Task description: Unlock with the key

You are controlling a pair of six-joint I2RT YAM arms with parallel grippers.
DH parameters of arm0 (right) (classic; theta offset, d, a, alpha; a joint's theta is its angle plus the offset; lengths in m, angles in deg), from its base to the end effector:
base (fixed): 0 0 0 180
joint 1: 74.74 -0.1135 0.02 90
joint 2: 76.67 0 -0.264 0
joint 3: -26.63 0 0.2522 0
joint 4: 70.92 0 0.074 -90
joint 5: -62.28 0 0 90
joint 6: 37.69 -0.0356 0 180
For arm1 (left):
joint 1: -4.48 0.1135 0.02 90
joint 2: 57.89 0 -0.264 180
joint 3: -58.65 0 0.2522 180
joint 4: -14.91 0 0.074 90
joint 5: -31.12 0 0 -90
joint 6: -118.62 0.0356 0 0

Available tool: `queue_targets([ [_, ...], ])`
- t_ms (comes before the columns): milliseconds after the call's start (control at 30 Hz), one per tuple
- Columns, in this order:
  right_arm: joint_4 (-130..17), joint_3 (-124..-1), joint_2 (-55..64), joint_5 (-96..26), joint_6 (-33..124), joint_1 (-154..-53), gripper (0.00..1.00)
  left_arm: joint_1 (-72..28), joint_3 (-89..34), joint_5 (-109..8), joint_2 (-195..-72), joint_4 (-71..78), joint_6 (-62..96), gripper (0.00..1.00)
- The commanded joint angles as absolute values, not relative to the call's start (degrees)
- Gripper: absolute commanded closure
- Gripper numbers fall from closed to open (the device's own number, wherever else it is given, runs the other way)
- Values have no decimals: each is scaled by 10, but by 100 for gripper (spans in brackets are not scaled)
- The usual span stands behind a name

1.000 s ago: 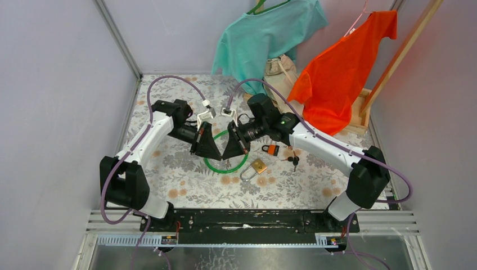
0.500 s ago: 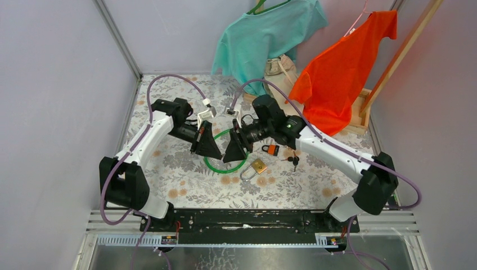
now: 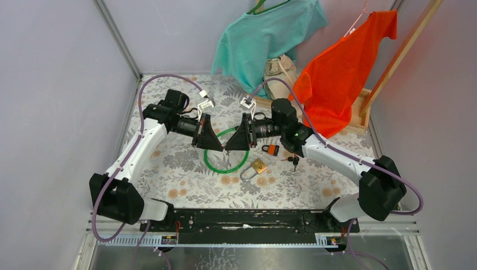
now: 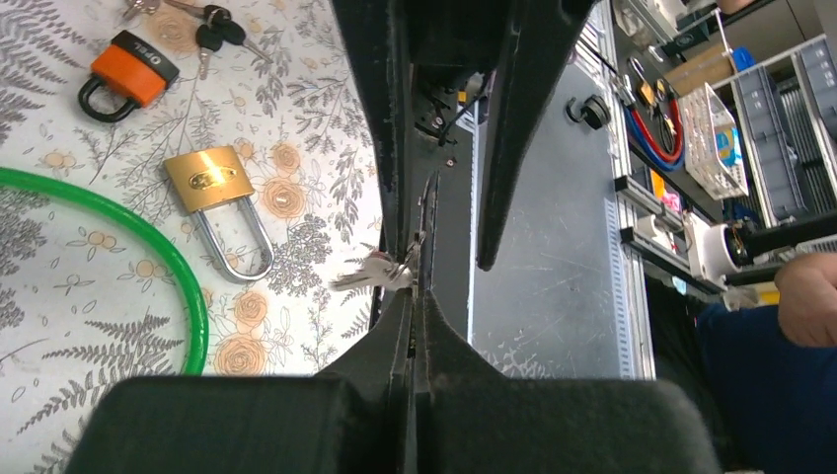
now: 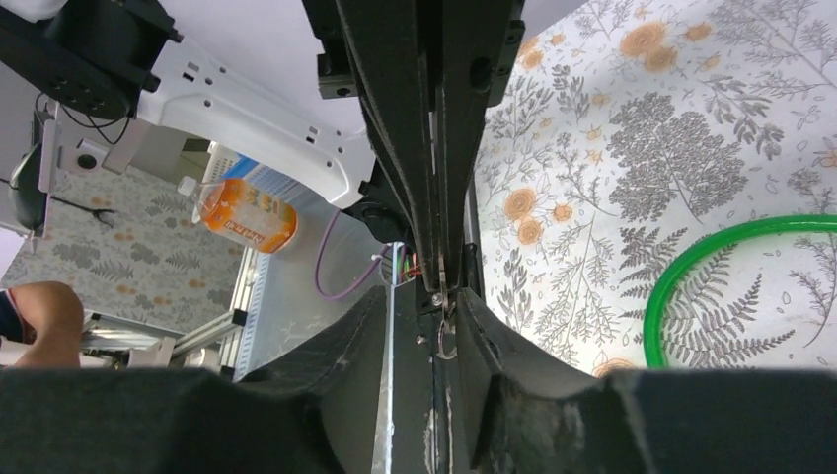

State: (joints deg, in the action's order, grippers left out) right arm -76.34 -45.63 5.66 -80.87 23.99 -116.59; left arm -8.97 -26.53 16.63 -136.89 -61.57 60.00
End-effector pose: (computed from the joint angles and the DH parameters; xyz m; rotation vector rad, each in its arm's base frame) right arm 0.2254 0.2401 0.3233 -1.0015 1.6327 1.6337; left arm 0.2335 -0.0913 0.3217 1.0850 1.8737 -1.5834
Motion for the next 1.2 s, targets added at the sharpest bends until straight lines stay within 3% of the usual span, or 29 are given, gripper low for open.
queue_targets([
  [0,-856,-449,45,-803,203,-1166,68,-89,-249,118,-1346,-496,452,100],
  [100,-855,-446,46,-802,199,-1166,77,-89,-247,106,-1331,-499,441,100],
  [200,-868,-440,49,-803,186,-1166,73,-90,-254,97,-1319,-507,439,100],
  [500,-972,-413,59,-834,113,-1168,72,-91,-272,109,-1310,-526,443,100],
  [767,-960,-416,67,-848,120,-1174,71,-91,-277,114,-1313,-524,445,100],
  [933,-935,-422,72,-844,135,-1179,83,-91,-283,117,-1313,-539,462,100],
  [1033,-930,-423,68,-849,139,-1180,97,-91,-286,113,-1314,-540,464,100],
  [1100,-914,-422,63,-849,150,-1179,100,-91,-286,105,-1315,-540,467,100],
  [1167,-902,-422,55,-850,157,-1180,100,-91,-285,94,-1317,-540,470,87],
])
